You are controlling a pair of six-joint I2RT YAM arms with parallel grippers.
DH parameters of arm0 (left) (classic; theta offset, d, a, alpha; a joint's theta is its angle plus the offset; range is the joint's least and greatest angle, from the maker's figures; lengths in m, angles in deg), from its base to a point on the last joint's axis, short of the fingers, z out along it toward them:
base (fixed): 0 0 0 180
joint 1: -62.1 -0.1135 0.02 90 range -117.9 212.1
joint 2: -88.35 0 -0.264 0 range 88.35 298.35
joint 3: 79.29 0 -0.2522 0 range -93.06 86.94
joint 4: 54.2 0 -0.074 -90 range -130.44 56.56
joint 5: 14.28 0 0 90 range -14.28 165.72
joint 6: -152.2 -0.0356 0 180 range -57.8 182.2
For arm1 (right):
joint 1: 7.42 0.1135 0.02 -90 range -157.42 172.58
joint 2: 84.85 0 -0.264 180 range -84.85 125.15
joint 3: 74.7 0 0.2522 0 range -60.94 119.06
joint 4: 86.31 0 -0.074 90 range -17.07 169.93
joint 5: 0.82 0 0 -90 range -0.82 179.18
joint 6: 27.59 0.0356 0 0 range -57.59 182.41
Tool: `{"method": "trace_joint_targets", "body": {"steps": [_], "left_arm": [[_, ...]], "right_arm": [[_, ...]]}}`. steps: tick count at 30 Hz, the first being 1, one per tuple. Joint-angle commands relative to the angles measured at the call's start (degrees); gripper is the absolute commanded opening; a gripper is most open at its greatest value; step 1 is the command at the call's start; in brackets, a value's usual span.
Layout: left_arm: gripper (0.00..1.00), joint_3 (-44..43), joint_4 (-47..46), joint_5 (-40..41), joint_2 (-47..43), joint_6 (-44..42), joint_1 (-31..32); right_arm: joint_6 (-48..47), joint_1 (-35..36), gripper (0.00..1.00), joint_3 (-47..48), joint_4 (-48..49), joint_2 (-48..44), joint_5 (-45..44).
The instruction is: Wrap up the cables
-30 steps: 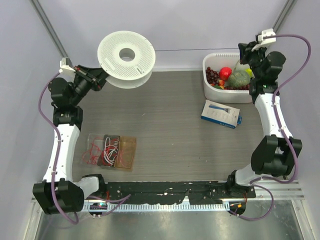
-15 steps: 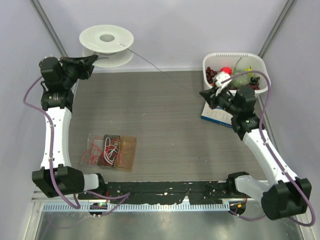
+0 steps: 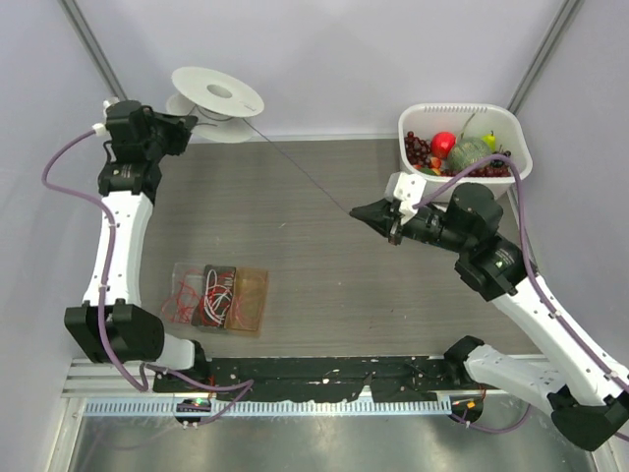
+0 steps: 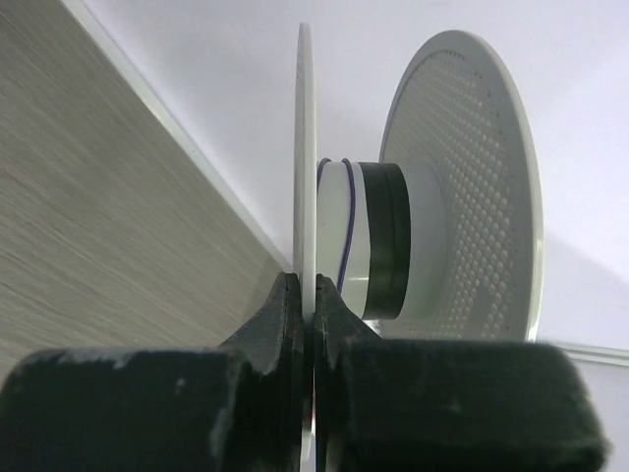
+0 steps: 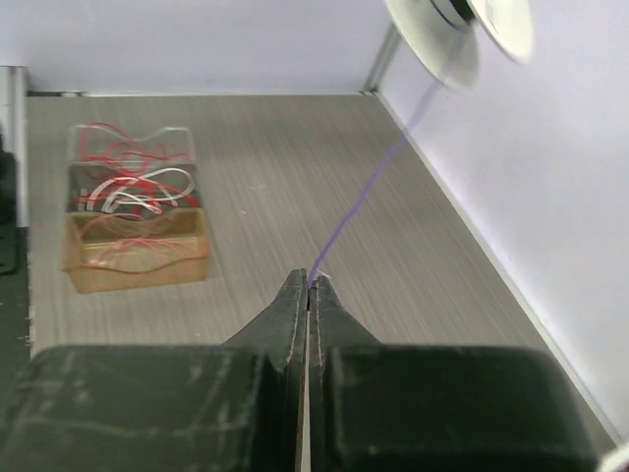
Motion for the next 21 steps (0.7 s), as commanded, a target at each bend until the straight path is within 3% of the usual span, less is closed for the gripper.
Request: {"method": "trace_joint_targets", "body": {"steps": [1, 11, 17, 21], "left_arm": [[0.0, -8.37, -2.94, 9.76, 1.68, -9.01, 6.29], [0.0, -8.13, -2.75, 11.29, 7.22, -20.62, 19.83], [0.0, -1.28, -6.87, 5.6, 5.56, -29.06, 28.19], [0.0, 3.99, -10.65, 0.06, 2.14, -31.62, 31.1]], "right_arm": [[-1.15, 7.5, 0.01, 4.51, -3.1, 1.89, -0.96], [-6.95, 25.61, 0.01, 19.78, -3.9, 11.2, -6.06], [-9.4, 26.68, 0.0, 31.04, -2.75, 18.23, -7.81], [-11.69, 26.25, 0.01, 33.07, -1.0, 20.35, -12.55]]}}
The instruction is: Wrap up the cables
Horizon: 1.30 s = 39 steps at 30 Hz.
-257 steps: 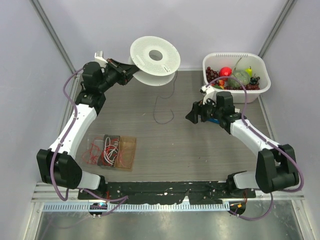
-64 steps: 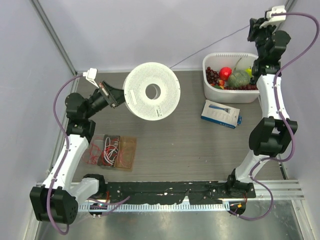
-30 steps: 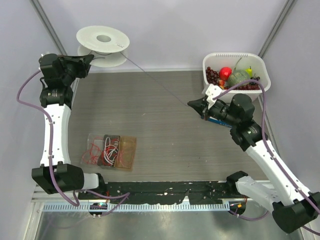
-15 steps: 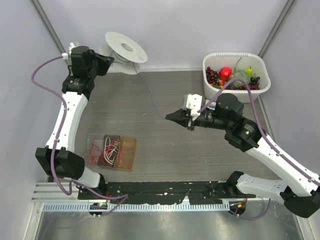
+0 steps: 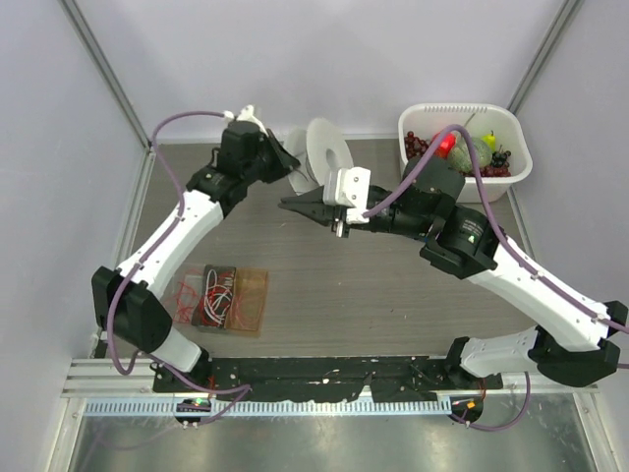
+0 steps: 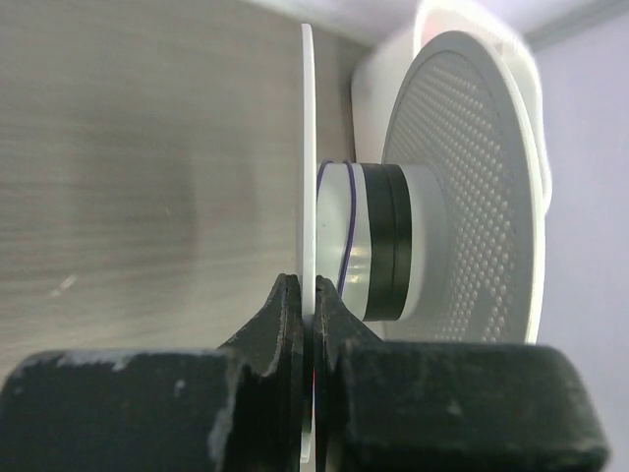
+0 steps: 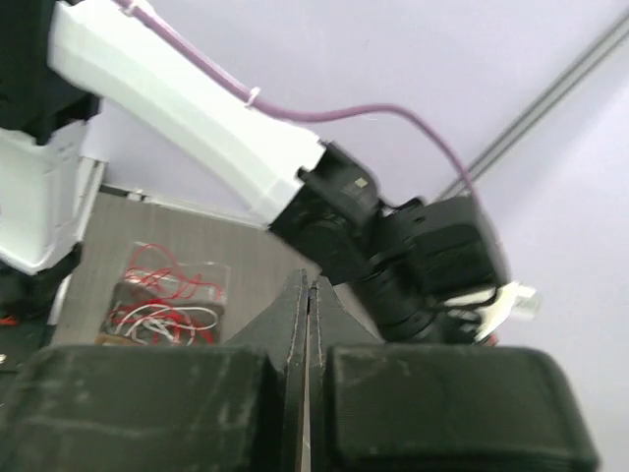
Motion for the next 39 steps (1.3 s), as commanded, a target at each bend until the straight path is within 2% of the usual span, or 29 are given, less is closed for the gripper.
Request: {"method": "trace_joint_targets", "body": {"steps": [1, 5, 11, 16, 20, 27, 34, 39], "left_arm": [[0.0, 3.56, -10.68, -8.95, -6.3, -4.78, 1.88], [0.0, 7.08, -14.11, -16.34, -9.29, -6.09, 1.88], [0.0, 11.74, -18.42, -24.53, -13.07, -9.17, 2.49], [0.0, 12.36, -18.07, -29.63, -13.17, -11.63, 4.51], [0.0, 11.83, -15.44, -28.14, -12.73, -12.16, 6.27], [0.0, 12.36, -15.79, -29.02, -10.97, -5.75, 7.06], [0.0, 13.41, -13.94, -28.58, -10.79, -5.23, 11.89], [0.0, 15.69, -16.31, -31.65, -12.98, -3.19, 11.9]], "right_arm": [[-2.19, -0.81, 0.01, 3.37, 3.96, 1.99, -5.7], [2.72, -4.67, 0.0, 3.64, 7.65, 2.96, -8.16], [10.02, -13.37, 0.0, 5.48, 10.48, 5.59, -6.59], [12.58, -15.85, 0.01, 6.72, 12.49, 7.62, -4.65], [13.89, -15.94, 0.01, 7.41, 14.08, 8.14, -2.55], [16.62, -15.94, 0.01, 7.25, 18.64, 8.41, -1.31], [17.15, -15.94, 0.01, 5.31, 27.08, 9.9, -5.61], [16.63, -17.33, 0.0, 5.14, 29.81, 10.96, -11.32]]}}
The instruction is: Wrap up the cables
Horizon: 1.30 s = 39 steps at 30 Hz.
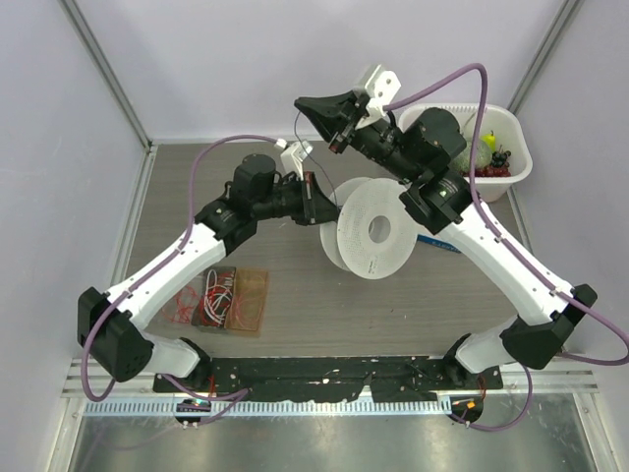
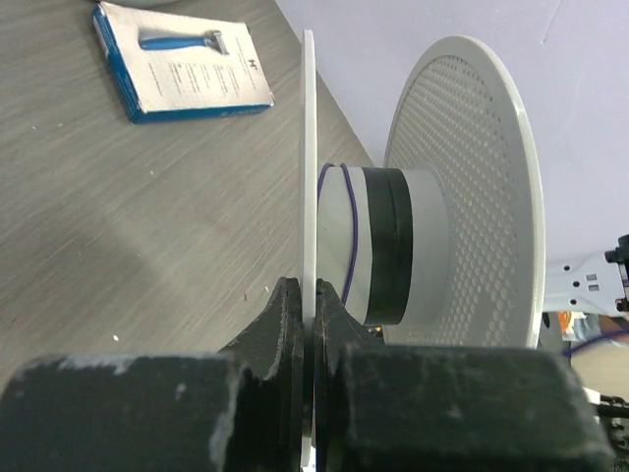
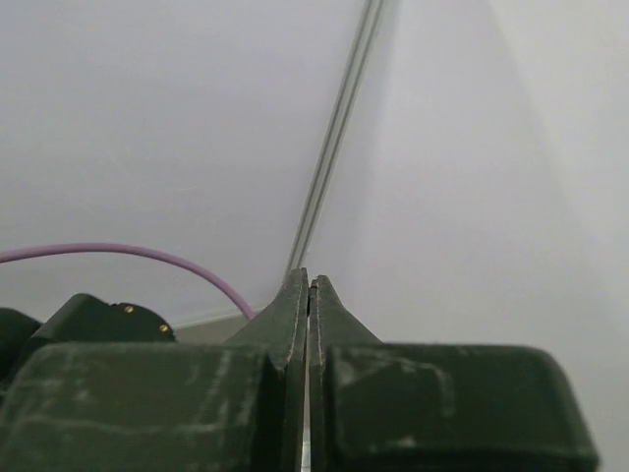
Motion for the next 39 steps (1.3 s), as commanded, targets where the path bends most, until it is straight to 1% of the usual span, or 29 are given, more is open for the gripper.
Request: {"method": "trace_joint_targets", "body": {"steps": [1, 3, 7, 10, 12, 13, 14, 15, 16, 17, 18, 20, 23, 24, 30, 34, 35, 39], "left_arm": [[0.0, 2.06, -7.02, -3.92, -4.44, 1.79, -0.1], [0.0, 3.29, -7.29, -5.49, -6.46, 0.03, -0.19], [0.0, 5.49, -8.78, -11.02, -8.93, -1.82, -0.19], [0.0, 6.2, -10.54, -15.77, -10.34, -1.65, -0.28], [0.0, 6.81, -14.66, -19.37, -10.86, 0.45, -1.06], [0.0, 7.33, -16.59, -21.04, -10.87, 2.73, -2.2], [0.0, 8.21, -20.52, -22.97, -10.87, 7.01, -3.69], [0.0, 10.48, -25.87, -25.34, -10.87, 11.75, -5.1], [0.0, 12.07, -32.89, -26.76, -10.78, 17.63, -6.59], [0.0, 12.96, -40.44, -28.16, -10.34, 21.78, -7.65], [0.0, 13.49, -43.99, -29.31, -10.16, 26.09, -8.53], [0.0, 13.14, -46.75, -30.46, -9.9, 29.11, -9.59], [0.0, 12.96, -47.11, -29.15, -10.95, 30.08, -11.17], [0.0, 12.88, -47.19, -28.27, -11.3, 30.87, -12.13], [0.0, 11.56, -49.92, -24.14, -11.92, 36.85, -17.93], [0.0, 10.24, -48.61, -21.68, -11.48, 39.04, -23.03], [0.0, 10.07, -48.17, -20.89, -11.31, 39.66, -24.17], [0.0, 9.28, -45.27, -16.94, -10.43, 41.77, -28.48]], "right_arm": [[0.28, -2.65, 0.0, -0.55, 6.34, 0.64, -5.58], [1.5, -5.72, 0.01, -0.9, 6.34, 0.64, -5.76], [4.66, -11.96, 0.01, -1.87, 5.81, 0.64, -2.6], [5.02, -14.79, 0.0, -3.62, 4.58, 0.55, -0.4], [4.59, -16.9, 0.01, -5.29, 4.41, 0.2, 1.27], [4.06, -18.29, 0.0, -5.91, 4.32, -0.06, 1.27], [3.88, -19.09, 0.01, -6.78, 4.41, -0.15, 1.36], [3.45, -20.93, 0.01, -7.14, 4.06, -0.24, 2.06], [3.61, -22.86, 0.01, -7.58, 3.88, -0.15, 2.06], [3.88, -23.84, 0.01, -7.93, 3.97, -0.06, 2.32], [4.05, -25.93, 0.01, -8.11, 3.97, 0.11, 2.94], [5.19, -29.01, 0.0, -8.64, 4.49, 0.38, 3.38], [6.86, -32.71, 0.01, -8.64, 4.76, 0.73, 4.08], [7.3, -34.64, 0.01, -8.64, 4.84, 0.9, 4.69], [8.27, -40.36, 0.0, -11.27, 6.25, -0.15, 6.45], [8.36, -41.78, 0.01, -13.21, 7.39, -1.55, 6.63], [8.71, -44.04, 0.01, -13.56, 7.66, -1.99, 6.63], [9.59, -45.73, 0.01, -14.79, 7.83, -3.31, 7.6]]}}
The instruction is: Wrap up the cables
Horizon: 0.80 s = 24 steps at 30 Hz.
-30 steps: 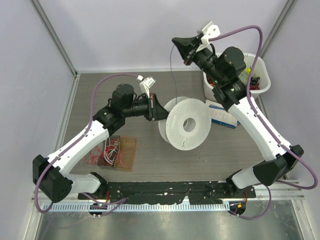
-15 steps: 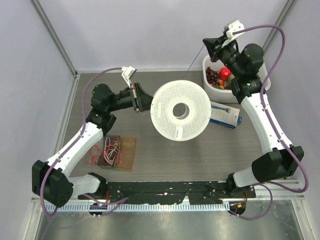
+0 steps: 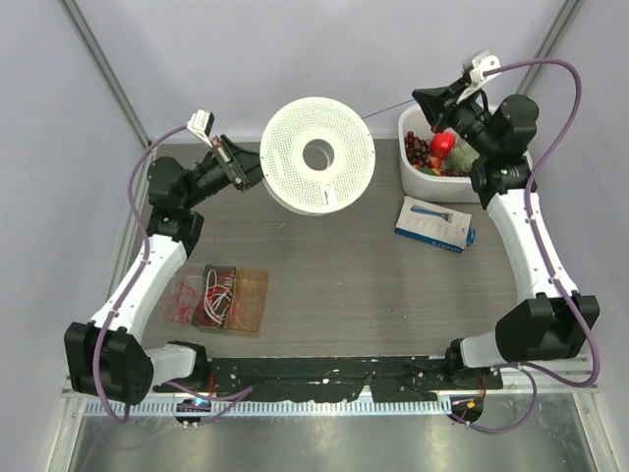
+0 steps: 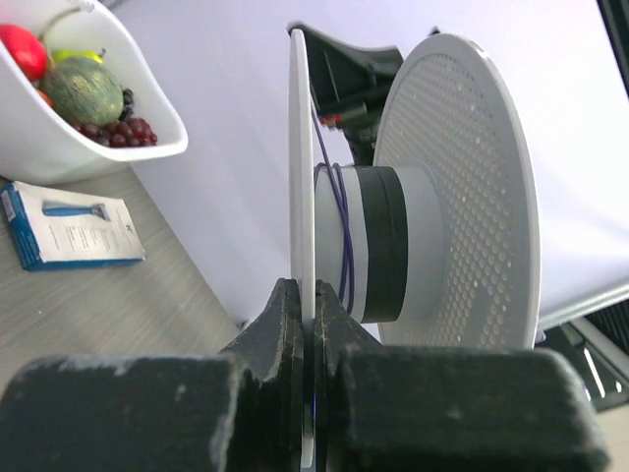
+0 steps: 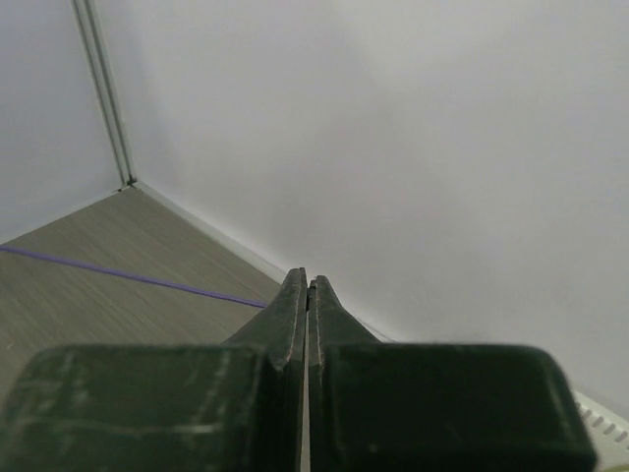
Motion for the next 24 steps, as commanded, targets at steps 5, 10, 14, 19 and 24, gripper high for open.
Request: {"method": "trace_joint_targets", "body": {"steps": [5, 10, 14, 19, 24], "left_arm": [[0.0, -6.47, 0.06, 6.12, -0.45, 7.99, -8.75], [0.0, -10.42, 8.14, 9.9, 0.6, 9.76, -12.27], [0.0, -12.62, 12.54, 13.15, 1.39, 8.96, -14.73], [0.0, -15.43, 16.24, 16.93, 3.24, 9.84, -15.35], [0.0, -18.42, 20.19, 20.45, 4.2, 10.72, -15.35]], "right_arm": [[-1.03, -5.27, 0.01, -4.24, 3.86, -5.33, -4.68], [-0.06, -5.19, 0.01, -8.73, 2.19, -7.79, -0.9], [1.08, -5.19, 0.01, -12.07, 1.57, -9.81, 1.39], [2.4, -3.52, 0.01, -15.85, -0.45, -13.41, 4.64], [-1.54, 2.88, 0.01, -19.89, -3.88, -17.28, 4.47]]}}
